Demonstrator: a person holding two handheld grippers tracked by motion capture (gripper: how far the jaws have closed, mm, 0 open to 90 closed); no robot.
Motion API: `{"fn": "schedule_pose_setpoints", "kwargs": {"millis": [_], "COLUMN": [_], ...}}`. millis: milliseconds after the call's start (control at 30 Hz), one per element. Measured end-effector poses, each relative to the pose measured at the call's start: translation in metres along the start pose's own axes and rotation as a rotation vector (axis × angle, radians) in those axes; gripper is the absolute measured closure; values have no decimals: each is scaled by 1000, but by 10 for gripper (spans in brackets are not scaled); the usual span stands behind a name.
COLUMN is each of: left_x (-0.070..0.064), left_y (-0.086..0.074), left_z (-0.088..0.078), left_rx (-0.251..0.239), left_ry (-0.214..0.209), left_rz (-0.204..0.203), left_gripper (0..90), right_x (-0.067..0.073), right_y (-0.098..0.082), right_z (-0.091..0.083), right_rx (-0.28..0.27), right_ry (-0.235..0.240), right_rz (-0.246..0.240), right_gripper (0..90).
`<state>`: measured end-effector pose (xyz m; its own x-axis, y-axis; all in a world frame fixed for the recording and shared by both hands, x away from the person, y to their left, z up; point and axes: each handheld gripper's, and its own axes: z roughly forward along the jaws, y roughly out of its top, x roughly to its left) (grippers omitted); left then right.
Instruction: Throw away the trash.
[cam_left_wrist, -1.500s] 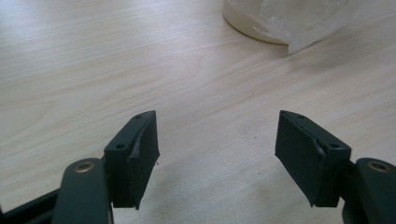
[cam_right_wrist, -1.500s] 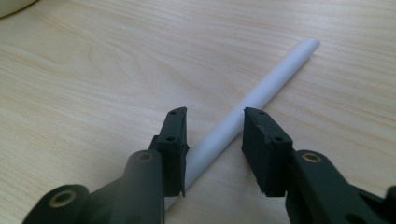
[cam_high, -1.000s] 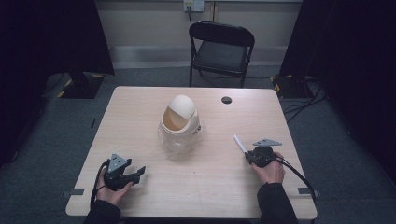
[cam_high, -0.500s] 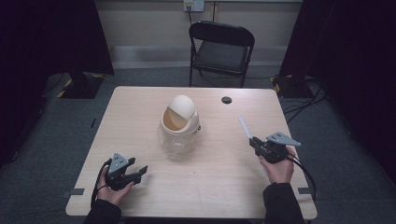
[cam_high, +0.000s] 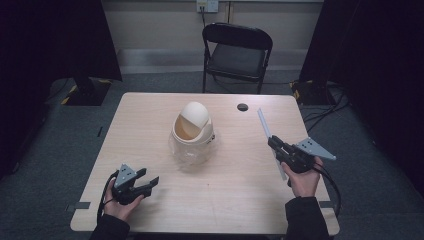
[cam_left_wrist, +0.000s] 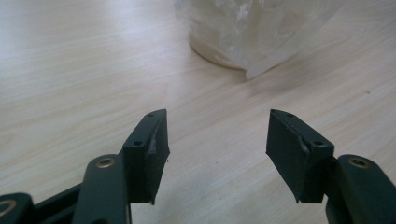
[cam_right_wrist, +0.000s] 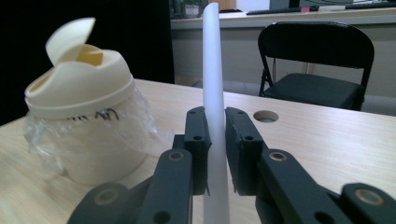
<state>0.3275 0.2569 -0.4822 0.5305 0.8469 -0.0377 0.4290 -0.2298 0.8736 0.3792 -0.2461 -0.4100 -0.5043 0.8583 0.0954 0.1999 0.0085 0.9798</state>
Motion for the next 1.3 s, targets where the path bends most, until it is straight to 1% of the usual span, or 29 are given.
{"fn": "schedule_pose_setpoints", "kwargs": {"millis": [67,133,167,300,367,533,600,700,733,800,867,967,1133,1233,1300], "left_x": [-1,-1,0,2,2,-1,-2,-5,-6,-9,-13,-18,-26,-31,-34], "left_y": [2,3,4,10,14,27,32,41,45,52,60,71,87,94,98], "left_z": [-2,-4,-5,-10,-11,-15,-16,-15,-14,-14,-14,-14,-12,-11,-10], "left_rx": [-20,-44,-49,-91,-112,-164,-179,-209,-219,-239,-263,-293,-332,-345,-354], "left_ry": [-2,-7,-10,-6,-1,-15,-24,-39,-46,-52,-70,-87,-123,-135,-148], "left_rz": [-2,-17,-17,-36,-37,-37,-41,-37,-40,-31,-34,-31,-32,-28,-35], "left_gripper": [393,393,393,393,393,394,394,394,395,397,398,400,407,409,412], "right_x": [0,-1,-1,0,0,3,6,7,8,10,10,12,14,15,16], "right_y": [1,3,3,3,3,5,8,10,11,12,12,13,13,12,11], "right_z": [-1,-1,-1,0,0,2,2,2,3,3,3,3,2,3,3], "right_rx": [-18,-41,-41,-71,-77,-93,-111,-119,-131,-140,-143,-159,-167,-167,-165], "right_ry": [8,15,15,35,40,61,78,82,90,99,101,118,125,136,141], "right_rz": [10,16,16,16,15,4,-2,-5,-3,3,-2,8,10,8,6], "right_gripper": [805,805,805,805,805,805,805,805,805,805,805,805,805,805,805]}}
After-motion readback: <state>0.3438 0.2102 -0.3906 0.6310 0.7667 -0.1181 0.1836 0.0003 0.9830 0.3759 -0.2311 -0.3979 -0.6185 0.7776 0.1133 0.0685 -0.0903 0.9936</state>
